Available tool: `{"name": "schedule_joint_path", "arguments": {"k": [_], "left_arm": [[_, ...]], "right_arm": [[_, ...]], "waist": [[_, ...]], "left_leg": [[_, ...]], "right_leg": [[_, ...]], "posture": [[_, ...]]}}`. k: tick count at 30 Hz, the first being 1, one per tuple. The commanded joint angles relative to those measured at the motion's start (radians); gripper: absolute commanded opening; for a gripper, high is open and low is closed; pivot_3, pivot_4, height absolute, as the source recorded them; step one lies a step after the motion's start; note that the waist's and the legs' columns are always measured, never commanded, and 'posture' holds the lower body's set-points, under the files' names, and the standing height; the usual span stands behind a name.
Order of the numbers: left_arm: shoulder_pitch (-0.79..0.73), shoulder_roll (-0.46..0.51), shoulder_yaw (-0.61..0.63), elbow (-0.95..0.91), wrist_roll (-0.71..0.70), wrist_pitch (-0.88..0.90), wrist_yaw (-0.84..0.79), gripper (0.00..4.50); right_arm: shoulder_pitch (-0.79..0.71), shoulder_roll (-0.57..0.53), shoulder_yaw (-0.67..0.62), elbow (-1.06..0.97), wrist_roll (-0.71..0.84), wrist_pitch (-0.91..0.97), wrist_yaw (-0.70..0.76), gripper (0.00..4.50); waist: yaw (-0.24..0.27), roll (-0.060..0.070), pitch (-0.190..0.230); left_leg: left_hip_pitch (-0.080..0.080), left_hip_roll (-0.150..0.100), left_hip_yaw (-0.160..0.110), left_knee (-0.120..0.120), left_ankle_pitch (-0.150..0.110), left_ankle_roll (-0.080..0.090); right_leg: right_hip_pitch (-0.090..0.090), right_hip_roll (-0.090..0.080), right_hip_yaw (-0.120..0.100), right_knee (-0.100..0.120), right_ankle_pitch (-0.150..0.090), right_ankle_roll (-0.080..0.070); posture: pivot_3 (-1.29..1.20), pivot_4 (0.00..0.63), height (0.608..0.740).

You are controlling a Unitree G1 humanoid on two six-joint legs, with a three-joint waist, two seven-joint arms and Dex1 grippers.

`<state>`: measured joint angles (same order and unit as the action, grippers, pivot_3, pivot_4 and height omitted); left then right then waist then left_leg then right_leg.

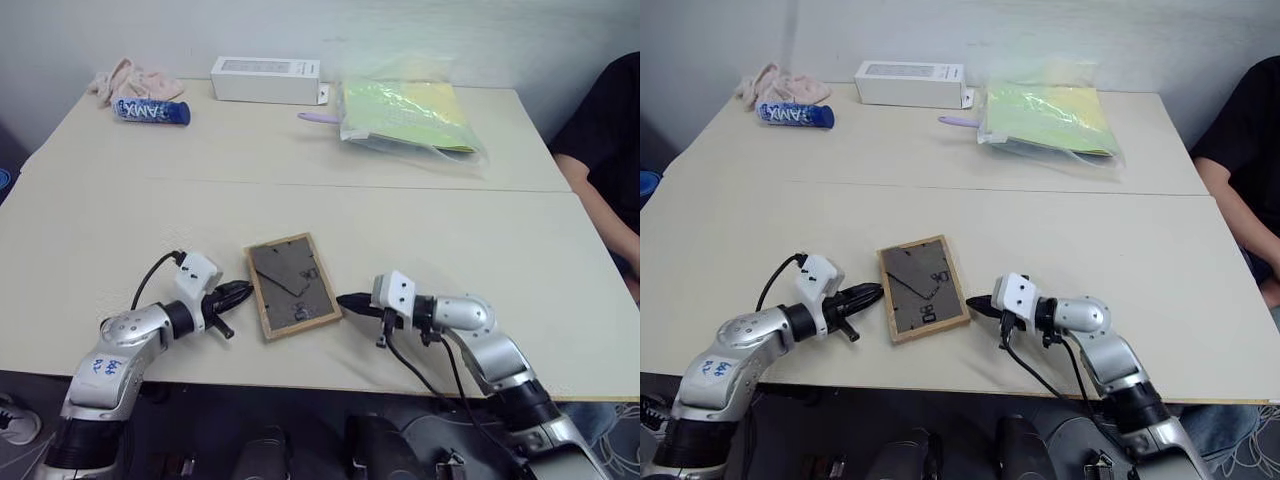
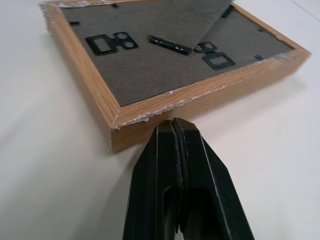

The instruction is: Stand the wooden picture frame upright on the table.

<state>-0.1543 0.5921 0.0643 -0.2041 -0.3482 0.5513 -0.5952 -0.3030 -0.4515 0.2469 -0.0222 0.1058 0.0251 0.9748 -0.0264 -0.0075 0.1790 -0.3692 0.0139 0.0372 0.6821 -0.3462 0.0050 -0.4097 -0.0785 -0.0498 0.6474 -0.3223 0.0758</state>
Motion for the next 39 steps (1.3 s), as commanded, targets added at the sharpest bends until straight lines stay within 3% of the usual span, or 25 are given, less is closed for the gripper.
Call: {"name": "schedule_joint_path", "arguments": {"k": [1, 9, 13, 17, 20, 23, 32, 39], "left_arm": [[-0.036, -0.015, -0.028, 0.034, 0.018, -0.037, -0.023, 0.54], [-0.047, -0.005, -0.018, 0.082, 0.016, -0.047, -0.074, 0.54], [-0.01, 0.128, 0.123, 0.046, -0.223, 0.374, -0.156, 1.42], [-0.081, 0.233, 0.161, 0.062, -0.425, 0.771, -0.214, 2.57], [-0.21, 0.206, 0.177, 0.149, -0.474, 0.993, -0.159, 3.47], [-0.278, 0.178, 0.155, 0.203, -0.555, 1.063, -0.116, 4.27], [-0.352, 0.079, 0.009, 0.282, -0.683, 1.063, 0.08, 4.27], [-0.402, -0.009, 0.02, 0.373, -0.836, 1.063, 0.227, 4.27]], "right_arm": [[0.032, -0.006, 0.009, -0.104, 0.032, 0.039, 0.002, 0.0], [0.059, -0.031, -0.017, -0.123, 0.02, 0.054, -0.033, 0.0], [0.046, -0.079, -0.032, -0.13, 0.027, 0.057, -0.013, 0.0], [0.035, -0.095, 0.006, -0.136, -0.001, 0.05, -0.003, 0.0], [0.028, -0.086, 0.023, -0.13, -0.019, 0.055, -0.014, 0.0], [0.022, -0.085, 0.036, -0.128, -0.029, 0.063, -0.014, 0.0], [-0.022, -0.059, 0.083, -0.128, -0.067, 0.081, -0.013, 0.0], [-0.03, -0.061, 0.105, -0.138, -0.086, 0.087, -0.006, 0.0]], "waist": [[0.0, 0.0, 0.0], [0.001, 0.0, 0.0], [-0.007, 0.0, 0.0], [-0.004, 0.0, 0.0], [0.002, 0.0, 0.0], [0.009, 0.0, 0.0], [0.024, 0.0, -0.001], [0.029, -0.001, -0.002]], "left_leg": [[0.0, 0.0, 0.0, 0.0, 0.0, 0.0], [0.0, 0.0, 0.0, 0.0, 0.0, 0.0], [0.0, 0.0, 0.0, 0.0, 0.0, 0.0], [0.002, 0.001, -0.001, 0.0, 0.0, -0.001], [0.001, 0.0, -0.001, 0.0, 0.0, -0.001], [0.0, -0.002, -0.001, 0.001, 0.0, 0.0], [0.001, -0.002, -0.001, 0.002, 0.0, 0.0], [0.001, -0.004, -0.002, 0.002, 0.0, 0.001]], "right_leg": [[0.0, 0.0, 0.0, 0.0, 0.0, 0.0], [0.0, 0.0, 0.0, -0.001, 0.0, 0.0], [0.0, 0.0, 0.001, -0.001, 0.0, 0.0], [0.0, 0.0, 0.001, -0.002, 0.0, -0.001], [0.0, 0.0, 0.001, 0.0, 0.0, -0.001], [0.0, 0.0, 0.001, 0.002, 0.0, 0.0], [0.001, -0.001, 0.001, 0.002, 0.0, 0.0], [0.001, -0.001, 0.001, 0.001, 0.0, 0.0]], "posture": [[0.0, 0.15, 0.74], [0.0, 0.15, 0.74], [0.0, 0.15, 0.74], [0.0, 0.15, 0.74], [0.0, 0.15, 0.74], [0.0, 0.15, 0.74], [0.0, 0.15, 0.74], [0.0, 0.15, 0.74]]}}
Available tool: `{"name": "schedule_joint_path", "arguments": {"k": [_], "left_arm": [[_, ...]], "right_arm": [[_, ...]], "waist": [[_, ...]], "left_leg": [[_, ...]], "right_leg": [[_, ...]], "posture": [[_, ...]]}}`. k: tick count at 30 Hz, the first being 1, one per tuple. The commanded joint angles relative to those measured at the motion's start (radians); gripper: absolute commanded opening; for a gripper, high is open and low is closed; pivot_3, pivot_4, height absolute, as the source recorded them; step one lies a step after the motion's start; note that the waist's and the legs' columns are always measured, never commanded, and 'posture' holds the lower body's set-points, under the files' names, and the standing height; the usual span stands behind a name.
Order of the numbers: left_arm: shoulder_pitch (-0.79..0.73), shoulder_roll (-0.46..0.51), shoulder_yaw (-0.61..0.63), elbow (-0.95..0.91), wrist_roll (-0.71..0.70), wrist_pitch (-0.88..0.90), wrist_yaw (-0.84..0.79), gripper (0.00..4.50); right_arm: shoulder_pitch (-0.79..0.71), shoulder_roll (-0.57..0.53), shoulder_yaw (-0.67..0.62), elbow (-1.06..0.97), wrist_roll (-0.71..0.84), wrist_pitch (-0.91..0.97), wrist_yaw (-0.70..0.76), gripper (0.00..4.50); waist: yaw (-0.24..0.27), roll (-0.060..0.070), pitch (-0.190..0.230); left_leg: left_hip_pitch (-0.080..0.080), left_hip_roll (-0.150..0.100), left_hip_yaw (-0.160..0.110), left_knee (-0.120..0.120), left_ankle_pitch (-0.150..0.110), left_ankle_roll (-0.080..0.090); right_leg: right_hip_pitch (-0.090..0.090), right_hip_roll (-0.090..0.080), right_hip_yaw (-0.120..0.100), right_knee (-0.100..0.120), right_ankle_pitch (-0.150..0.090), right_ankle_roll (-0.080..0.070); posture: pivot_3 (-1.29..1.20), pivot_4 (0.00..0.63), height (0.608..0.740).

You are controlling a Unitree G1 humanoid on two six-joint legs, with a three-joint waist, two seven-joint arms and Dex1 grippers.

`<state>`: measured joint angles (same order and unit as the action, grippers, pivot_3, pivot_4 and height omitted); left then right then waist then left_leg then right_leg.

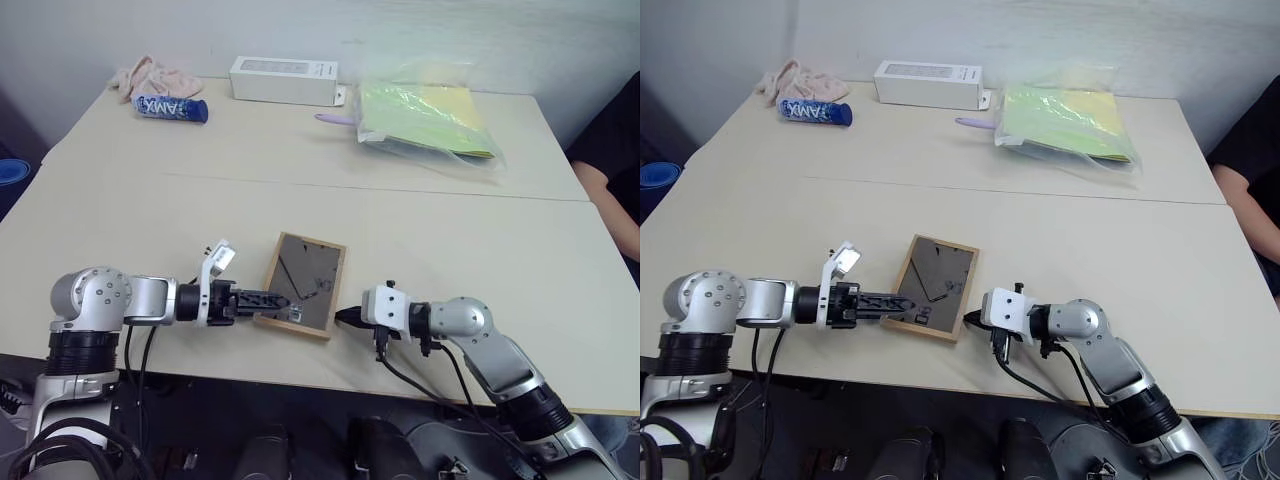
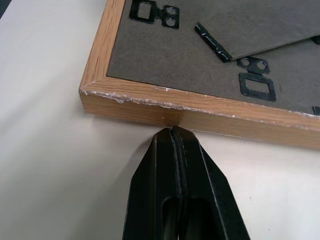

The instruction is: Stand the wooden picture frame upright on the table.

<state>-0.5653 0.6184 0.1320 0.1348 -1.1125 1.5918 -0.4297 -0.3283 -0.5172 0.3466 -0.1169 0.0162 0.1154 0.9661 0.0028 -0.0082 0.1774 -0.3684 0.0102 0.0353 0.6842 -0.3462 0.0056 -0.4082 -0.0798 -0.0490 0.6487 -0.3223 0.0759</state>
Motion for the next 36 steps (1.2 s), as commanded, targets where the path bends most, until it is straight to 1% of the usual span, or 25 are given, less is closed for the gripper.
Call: {"name": "schedule_joint_path", "arguments": {"k": [1, 3, 6, 7, 8, 9, 11, 12, 13, 14, 16, 17, 18, 20, 21, 22, 25, 30, 33, 36], "left_arm": [[0.009, -0.042, -0.04, 0.043, -0.091, 0.023, 0.082, 4.09], [0.008, -0.049, -0.024, 0.057, -0.122, 0.023, 0.121, 3.72], [0.009, -0.056, 0.007, 0.076, -0.145, 0.023, 0.172, 2.94], [0.01, -0.056, 0.013, 0.084, -0.147, 0.023, 0.188, 2.55], [0.013, -0.055, 0.019, 0.088, -0.153, 0.023, 0.198, 2.29], [0.019, -0.062, 0.038, 0.082, -0.145, 0.023, 0.21, 1.97], [0.039, -0.066, 0.07, 0.062, -0.16, 0.023, 0.214, 1.48], [0.055, -0.071, 0.086, 0.029, -0.149, 0.015, 0.209, 1.25], [0.067, -0.074, 0.097, 0.006, -0.142, 0.011, 0.206, 1.25], [0.08, -0.085, 0.119, -0.014, -0.144, -0.008, 0.199, 1.25], [0.14, -0.063, 0.078, -0.14, -0.055, -0.183, 0.085, 1.25], [0.168, -0.047, 0.045, -0.194, -0.001, -0.27, 0.015, 1.25], [0.188, -0.034, 0.019, -0.227, 0.039, -0.329, -0.036, 1.25], [0.215, -0.02, -0.023, -0.265, 0.107, -0.432, -0.12, 1.25], [0.228, -0.017, -0.049, -0.279, 0.149, -0.495, -0.161, 1.25], [0.237, -0.018, -0.065, -0.289, 0.177, -0.541, -0.195, 1.25], [0.25, -0.015, -0.099, -0.298, 0.217, -0.583, -0.241, 1.25], [0.258, -0.012, -0.126, -0.304, 0.266, -0.627, -0.293, 1.25], [0.261, -0.016, -0.121, -0.306, 0.27, -0.627, -0.298, 1.25], [0.256, -0.03, -0.092, -0.296, 0.236, -0.573, -0.269, 1.25]], "right_arm": [[-0.005, 0.003, 0.006, -0.044, 0.002, -0.004, 0.003, 0.0], [-0.002, -0.003, 0.003, -0.046, 0.0, -0.006, 0.003, 0.0], [0.006, -0.016, -0.012, -0.047, 0.006, -0.005, 0.005, 0.0], [0.007, -0.02, -0.017, -0.045, 0.007, -0.01, 0.005, 0.0], [0.011, -0.027, -0.027, -0.044, 0.015, -0.01, 0.007, 0.0], [0.016, -0.033, -0.047, -0.043, 0.034, -0.02, 0.012, 0.0], [0.036, -0.049, -0.112, -0.061, 0.127, 0.015, 0.04, 0.0], [0.044, -0.052, -0.159, -0.076, 0.2, 0.047, 0.058, 0.0], [0.049, -0.053, -0.19, -0.087, 0.248, 0.071, 0.07, 0.0], [0.048, -0.056, -0.211, -0.098, 0.291, 0.089, 0.088, 0.17], [0.007, -0.046, -0.271, -0.13, 0.436, 0.224, 0.093, 0.47], [-0.021, -0.048, -0.287, -0.149, 0.517, 0.34, 0.085, 0.84], [-0.039, -0.051, -0.296, -0.163, 0.572, 0.424, 0.076, 1.08], [-0.077, -0.043, -0.28, -0.169, 0.586, 0.477, 0.06, 1.76], [-0.108, -0.02, -0.27, -0.161, 0.587, 0.502, 0.029, 2.21], [-0.138, 0.005, -0.263, -0.149, 0.589, 0.527, -0.003, 2.42], [-0.194, 0.052, -0.231, -0.113, 0.563, 0.568, -0.051, 3.34], [-0.242, 0.107, -0.171, -0.066, 0.521, 0.554, -0.065, 3.34], [-0.255, 0.137, -0.162, -0.076, 0.543, 0.57, -0.052, 3.34], [-0.243, 0.14, -0.17, -0.122, 0.583, 0.564, -0.01, 3.34]], "waist": [[-0.001, 0.0, 0.0], [-0.004, 0.0, 0.0], [-0.006, 0.0, 0.0], [-0.006, 0.0, 0.0], [-0.007, 0.0, 0.0], [-0.006, 0.0, 0.0], [-0.005, 0.0, 0.0], [-0.006, 0.0, 0.0], [-0.006, 0.0, 0.0], [-0.007, 0.0, 0.0], [-0.01, 0.0, 0.0], [-0.013, 0.0, 0.0], [-0.015, 0.0, 0.0], [-0.013, 0.0, 0.0], [-0.011, 0.0, 0.0], [-0.009, 0.0, 0.0], [-0.008, 0.0, 0.0], [-0.006, 0.0, 0.0], [-0.008, 0.0, 0.0], [-0.006, 0.0, 0.0]], "left_leg": [[0.0, 0.0, 0.0, 0.0, 0.0, 0.0], [0.0, 0.0, 0.0, 0.0, 0.0, 0.0], [0.0, 0.0, 0.0, 0.0, 0.0, 0.0], [0.0, 0.0, 0.0, 0.0, 0.0, -0.001], [0.0, 0.001, 0.0, 0.0, 0.001, -0.001], [0.0, 0.001, 0.0, 0.0, 0.001, -0.001], [0.0, 0.001, 0.0, 0.0, 0.001, -0.001], [0.0, 0.001, 0.0, 0.0, 0.001, -0.001], [0.0, 0.001, 0.0, 0.0, 0.001, -0.001], [0.0, 0.001, 0.0, 0.0, 0.001, -0.001], [0.0, 0.001, 0.0, 0.0, 0.001, -0.002], [0.0, 0.002, 0.001, 0.0, 0.001, -0.003], [0.001, 0.002, 0.001, 0.0, 0.002, -0.003], [0.001, 0.002, 0.001, 0.0, 0.002, -0.004], [0.001, 0.002, 0.0, 0.0, 0.002, -0.004], [0.001, 0.002, 0.0, 0.0, 0.002, -0.004], [0.0, 0.002, 0.001, -0.001, 0.002, -0.004], [-0.001, 0.002, 0.001, -0.001, 0.001, -0.002], [-0.001, 0.002, 0.001, -0.001, 0.001, -0.001], [-0.001, 0.002, 0.001, -0.001, 0.001, -0.001]], "right_leg": [[0.0, 0.0, 0.0, 0.0, 0.0, 0.0], [0.0, 0.0, 0.0, 0.0, 0.0, 0.0], [0.0, 0.0, 0.0, -0.001, 0.0, 0.0], [0.0, 0.001, 0.0, -0.001, 0.0, 0.0], [0.0, 0.001, 0.0, -0.001, 0.0, 0.0], [0.0, 0.001, 0.0, -0.001, 0.0, 0.0], [0.0, 0.001, -0.001, -0.001, 0.0, 0.0], [0.0, 0.001, -0.001, -0.002, 0.0, 0.0], [0.0, 0.001, -0.001, -0.001, 0.0, 0.0], [0.0, 0.001, -0.001, -0.001, 0.0, 0.0], [0.0, 0.001, 0.0, -0.002, 0.0, 0.0], [0.0, 0.001, 0.0, -0.004, 0.0, 0.0], [0.0, 0.002, 0.0, -0.004, 0.0, 0.0], [0.0, 0.001, 0.0, -0.004, 0.0, 0.0], [0.0, 0.001, 0.0, -0.003, 0.0, 0.0], [0.0, 0.001, 0.0, -0.003, 0.0, 0.0], [-0.001, 0.001, 0.0, -0.004, 0.0, 0.0], [-0.001, 0.001, 0.0, -0.005, 0.0, 0.0], [-0.001, 0.0, 0.0, -0.005, 0.0, 0.0], [-0.001, 0.001, 0.0, -0.004, 0.0, 0.0]], "posture": [[0.0, 0.15, 0.74], [0.0, 0.15, 0.74], [0.0, 0.15, 0.74], [0.0, 0.15, 0.74], [0.0, 0.15, 0.74], [0.0, 0.15, 0.74], [0.0, 0.15, 0.74], [0.0, 0.15, 0.74], [0.0, 0.15, 0.74], [0.0, 0.15, 0.74], [0.0, 0.15, 0.74], [0.0, 0.15, 0.74], [0.0, 0.15, 0.74], [0.0, 0.15, 0.74], [0.0, 0.15, 0.74], [0.0, 0.15, 0.74], [0.0, 0.15, 0.74], [0.0, 0.15, 0.74], [0.0, 0.15, 0.74], [0.0, 0.15, 0.74]]}}
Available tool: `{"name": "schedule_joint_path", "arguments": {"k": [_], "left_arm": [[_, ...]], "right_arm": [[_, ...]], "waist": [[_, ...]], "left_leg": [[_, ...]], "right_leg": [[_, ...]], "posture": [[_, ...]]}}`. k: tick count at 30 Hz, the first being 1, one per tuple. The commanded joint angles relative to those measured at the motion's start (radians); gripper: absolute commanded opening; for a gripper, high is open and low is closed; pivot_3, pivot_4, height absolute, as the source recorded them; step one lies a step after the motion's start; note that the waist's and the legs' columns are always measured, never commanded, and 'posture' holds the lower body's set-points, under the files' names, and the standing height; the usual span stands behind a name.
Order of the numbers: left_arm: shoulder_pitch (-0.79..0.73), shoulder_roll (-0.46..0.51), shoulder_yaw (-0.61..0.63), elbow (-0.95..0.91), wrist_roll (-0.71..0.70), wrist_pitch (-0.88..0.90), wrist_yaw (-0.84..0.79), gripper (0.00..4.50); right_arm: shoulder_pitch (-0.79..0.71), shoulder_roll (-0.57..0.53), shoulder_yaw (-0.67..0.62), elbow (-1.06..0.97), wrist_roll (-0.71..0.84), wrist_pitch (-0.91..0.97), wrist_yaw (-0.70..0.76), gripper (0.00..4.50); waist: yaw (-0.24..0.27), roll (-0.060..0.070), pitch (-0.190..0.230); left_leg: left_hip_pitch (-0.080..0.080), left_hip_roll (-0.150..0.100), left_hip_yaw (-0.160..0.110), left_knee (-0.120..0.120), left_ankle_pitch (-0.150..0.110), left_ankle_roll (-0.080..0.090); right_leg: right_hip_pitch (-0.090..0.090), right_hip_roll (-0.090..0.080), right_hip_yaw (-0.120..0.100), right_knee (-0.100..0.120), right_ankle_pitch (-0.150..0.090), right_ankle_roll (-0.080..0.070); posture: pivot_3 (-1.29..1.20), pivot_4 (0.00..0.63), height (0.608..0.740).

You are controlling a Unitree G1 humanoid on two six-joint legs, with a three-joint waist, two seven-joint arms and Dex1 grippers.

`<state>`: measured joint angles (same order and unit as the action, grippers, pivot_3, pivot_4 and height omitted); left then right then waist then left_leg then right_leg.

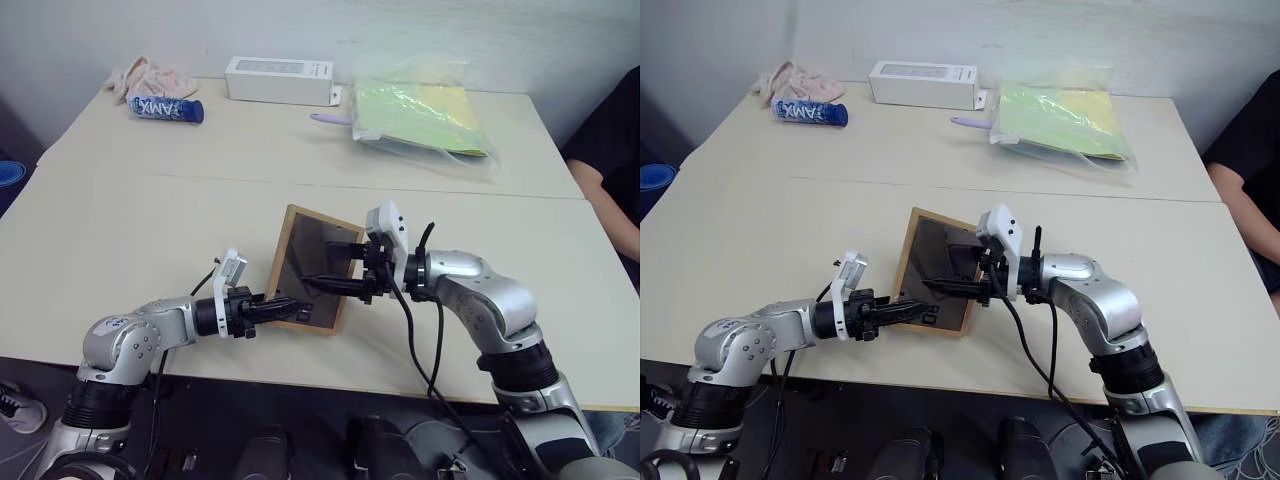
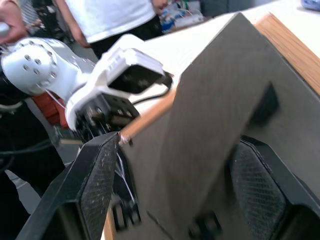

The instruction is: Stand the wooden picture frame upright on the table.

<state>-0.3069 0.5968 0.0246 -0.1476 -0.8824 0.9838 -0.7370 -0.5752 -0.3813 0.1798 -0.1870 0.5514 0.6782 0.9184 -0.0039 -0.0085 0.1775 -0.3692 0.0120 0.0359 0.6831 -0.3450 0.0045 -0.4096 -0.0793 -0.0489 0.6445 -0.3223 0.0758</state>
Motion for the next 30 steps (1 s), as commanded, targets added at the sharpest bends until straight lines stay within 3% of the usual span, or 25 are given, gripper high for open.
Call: {"name": "schedule_joint_path", "arguments": {"k": [1, 10, 16, 20, 23, 26, 30], "left_arm": [[-0.008, -0.013, 0.03, -0.004, -0.01, 0.065, 0.053, 1.25], [-0.05, -0.055, 0.134, 0.039, -0.128, 0.232, 0.114, 1.25], [-0.139, -0.008, 0.273, 0.135, -0.39, 0.581, 0.149, 1.25], [-0.168, 0.085, 0.213, 0.246, -0.524, 0.631, 0.2, 1.25], [-0.199, 0.128, 0.151, 0.345, -0.645, 0.631, 0.258, 1.25], [-0.236, 0.156, 0.08, 0.426, -0.77, 0.631, 0.322, 1.25], [-0.27, 0.187, -0.009, 0.495, -0.932, 0.624, 0.401, 1.25]], "right_arm": [[0.016, -0.008, -0.009, -0.078, 0.064, -0.017, 0.073, 3.34], [0.113, -0.126, -0.01, -0.091, -0.014, -0.222, 0.201, 3.34], [0.183, -0.156, -0.171, -0.008, -0.058, -0.545, 0.248, 3.34], [0.202, -0.179, -0.245, 0.049, -0.099, -0.719, 0.265, 3.34], [0.2, -0.205, -0.204, 0.158, -0.278, -1.064, 0.305, 3.34], [0.133, -0.16, -0.191, 0.276, -0.445, -1.364, 0.191, 3.34], [0.111, -0.145, -0.132, 0.386, -0.581, -1.581, 0.11, 3.34]], "waist": [[0.0, 0.0, 0.0], [-0.003, 0.0, 0.0], [-0.005, -0.002, 0.001], [-0.005, -0.002, 0.001], [-0.006, -0.002, 0.001], [-0.009, -0.002, 0.001], [-0.024, -0.002, 0.002]], "left_leg": [[0.0, 0.0, 0.0, 0.0, 0.0, 0.0], [-0.002, 0.0, 0.0, 0.0, -0.001, 0.002], [-0.001, 0.0, 0.0, 0.0, 0.0, 0.001], [-0.001, 0.0, 0.0, -0.001, -0.001, 0.001], [-0.001, 0.0, 0.0, -0.001, -0.001, 0.0], [0.0, 0.0, 0.0, 0.0, 0.0, 0.0], [0.0, 0.0, 0.0, 0.0, 0.001, -0.001]], "right_leg": [[0.0, 0.0, 0.0, 0.0, 0.0, 0.0], [0.0, 0.0, 0.0, 0.001, 0.0, 0.001], [0.0, 0.001, 0.0, 0.001, 0.0, 0.001], [0.0, 0.001, 0.0, 0.001, 0.0, 0.001], [0.0, 0.001, 0.0, 0.001, 0.0, 0.001], [0.0, 0.001, 0.0, -0.001, 0.0, 0.001], [-0.001, 0.001, 0.0, 0.001, 0.0, 0.001]], "posture": [[0.0, 0.15, 0.74], [0.0, 0.15, 0.74], [0.0, 0.15, 0.74], [0.0, 0.15, 0.74], [0.0, 0.15, 0.74], [0.0, 0.15, 0.74], [0.0, 0.15, 0.74]]}}
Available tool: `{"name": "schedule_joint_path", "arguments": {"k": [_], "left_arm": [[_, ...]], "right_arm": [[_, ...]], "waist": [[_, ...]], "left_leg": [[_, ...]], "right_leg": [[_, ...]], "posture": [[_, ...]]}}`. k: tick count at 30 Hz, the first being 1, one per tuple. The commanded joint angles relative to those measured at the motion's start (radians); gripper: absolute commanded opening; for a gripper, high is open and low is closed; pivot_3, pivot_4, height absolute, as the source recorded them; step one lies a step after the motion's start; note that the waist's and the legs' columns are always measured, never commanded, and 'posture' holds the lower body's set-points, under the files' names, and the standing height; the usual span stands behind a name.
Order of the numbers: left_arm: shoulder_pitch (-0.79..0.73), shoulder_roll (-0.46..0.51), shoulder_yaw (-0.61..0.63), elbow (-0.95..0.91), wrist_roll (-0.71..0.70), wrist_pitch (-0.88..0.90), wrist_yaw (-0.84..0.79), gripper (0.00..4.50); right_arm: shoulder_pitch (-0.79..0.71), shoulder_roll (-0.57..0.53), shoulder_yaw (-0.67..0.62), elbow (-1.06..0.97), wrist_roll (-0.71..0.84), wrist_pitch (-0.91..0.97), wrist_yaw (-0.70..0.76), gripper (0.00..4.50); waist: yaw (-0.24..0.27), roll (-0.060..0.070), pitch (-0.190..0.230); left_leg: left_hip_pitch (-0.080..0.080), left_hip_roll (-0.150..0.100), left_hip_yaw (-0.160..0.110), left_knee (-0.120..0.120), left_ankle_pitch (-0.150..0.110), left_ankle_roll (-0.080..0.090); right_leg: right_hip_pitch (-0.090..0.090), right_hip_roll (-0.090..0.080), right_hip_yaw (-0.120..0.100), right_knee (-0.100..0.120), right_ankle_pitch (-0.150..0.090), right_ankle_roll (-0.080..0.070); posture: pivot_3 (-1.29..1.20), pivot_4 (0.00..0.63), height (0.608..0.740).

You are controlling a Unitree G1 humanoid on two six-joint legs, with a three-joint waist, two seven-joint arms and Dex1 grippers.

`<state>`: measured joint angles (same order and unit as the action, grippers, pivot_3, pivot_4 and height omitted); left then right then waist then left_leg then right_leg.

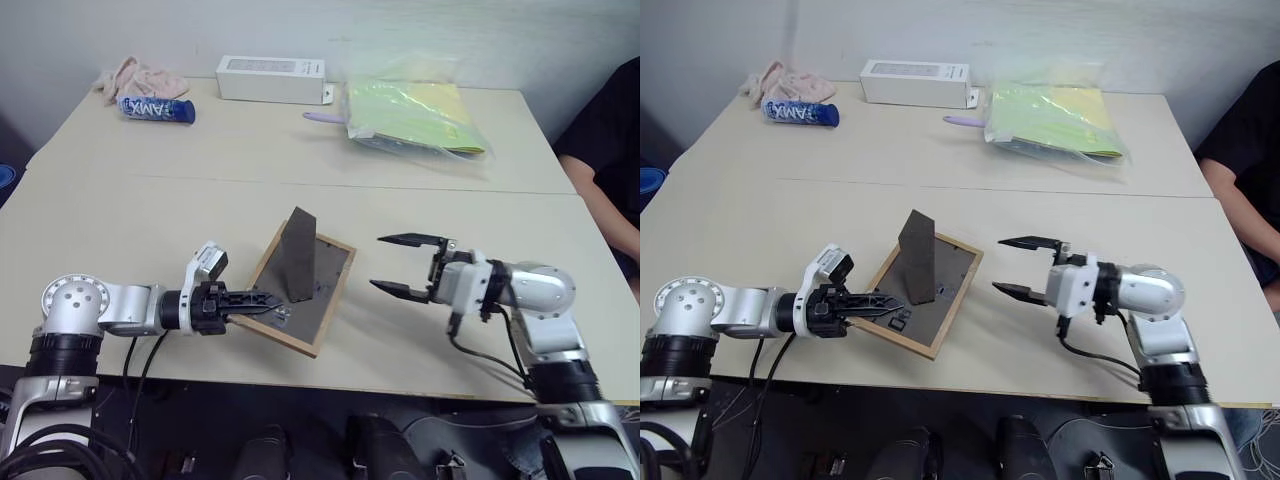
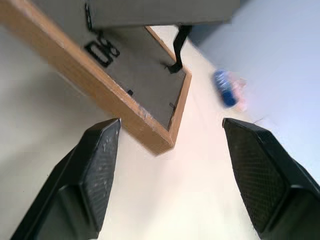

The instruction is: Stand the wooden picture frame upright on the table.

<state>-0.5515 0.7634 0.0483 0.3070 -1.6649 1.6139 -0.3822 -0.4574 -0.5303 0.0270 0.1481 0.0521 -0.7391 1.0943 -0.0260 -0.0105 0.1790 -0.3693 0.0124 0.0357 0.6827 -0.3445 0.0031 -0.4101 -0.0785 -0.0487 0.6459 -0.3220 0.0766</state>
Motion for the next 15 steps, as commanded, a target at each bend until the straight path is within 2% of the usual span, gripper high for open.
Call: {"name": "schedule_joint_path", "arguments": {"k": [1, 3, 6, 9, 12, 15], "left_arm": [[-0.03, 0.028, -0.053, 0.044, -0.191, -0.015, 0.069, 1.25], [-0.03, 0.048, -0.097, 0.039, -0.272, -0.042, 0.109, 1.25], [-0.031, 0.053, -0.132, 0.031, -0.307, -0.061, 0.12, 1.25], [-0.033, 0.053, -0.142, 0.027, -0.307, -0.065, 0.109, 1.25], [-0.036, 0.055, -0.146, 0.018, -0.307, -0.065, 0.094, 1.25], [-0.037, 0.055, -0.148, 0.013, -0.307, -0.067, 0.084, 1.25]], "right_arm": [[-0.011, 0.016, 0.026, 0.07, -0.109, -0.204, -0.102, 3.34], [-0.021, 0.029, 0.041, 0.1, -0.155, -0.246, -0.16, 3.34], [-0.049, 0.065, 0.053, 0.148, -0.27, -0.293, -0.276, 3.34], [-0.065, 0.086, 0.069, 0.164, -0.307, -0.303, -0.353, 2.75], [-0.076, 0.094, 0.076, 0.184, -0.385, -0.337, -0.443, 1.74], [-0.075, 0.091, 0.088, 0.209, -0.407, -0.33, -0.493, 1.55]], "waist": [[-0.002, 0.0, 0.0], [-0.005, 0.0, 0.0], [-0.005, 0.0, 0.0], [-0.004, 0.0, 0.0], [-0.004, 0.0, 0.0], [-0.004, 0.0, 0.0]], "left_leg": [[0.0, 0.0, 0.0, 0.0, 0.0, 0.0], [0.0, 0.0, 0.0, 0.0, 0.0, 0.0], [0.0, 0.0, 0.0, 0.001, 0.0, 0.0], [0.0, 0.0, 0.0, 0.001, 0.001, -0.001], [0.0, 0.0, 0.0, 0.001, 0.001, -0.001], [0.0, 0.0, 0.0, 0.001, 0.001, -0.001]], "right_leg": [[0.0, 0.0, 0.0, 0.001, 0.0, 0.0], [0.0, 0.0, 0.0, 0.001, 0.0, 0.0], [0.0, 0.0, 0.0, 0.001, 0.0, 0.0], [0.0, 0.0, 0.0, 0.0, 0.0, 0.0], [0.0, 0.0, 0.0, 0.001, 0.0, 0.0], [0.0, 0.0, 0.0, 0.001, 0.0, 0.0]], "posture": [[0.0, 0.15, 0.74], [0.0, 0.15, 0.74], [0.0, 0.15, 0.74], [0.0, 0.15, 0.74], [0.0, 0.15, 0.74], [0.0, 0.15, 0.74]]}}
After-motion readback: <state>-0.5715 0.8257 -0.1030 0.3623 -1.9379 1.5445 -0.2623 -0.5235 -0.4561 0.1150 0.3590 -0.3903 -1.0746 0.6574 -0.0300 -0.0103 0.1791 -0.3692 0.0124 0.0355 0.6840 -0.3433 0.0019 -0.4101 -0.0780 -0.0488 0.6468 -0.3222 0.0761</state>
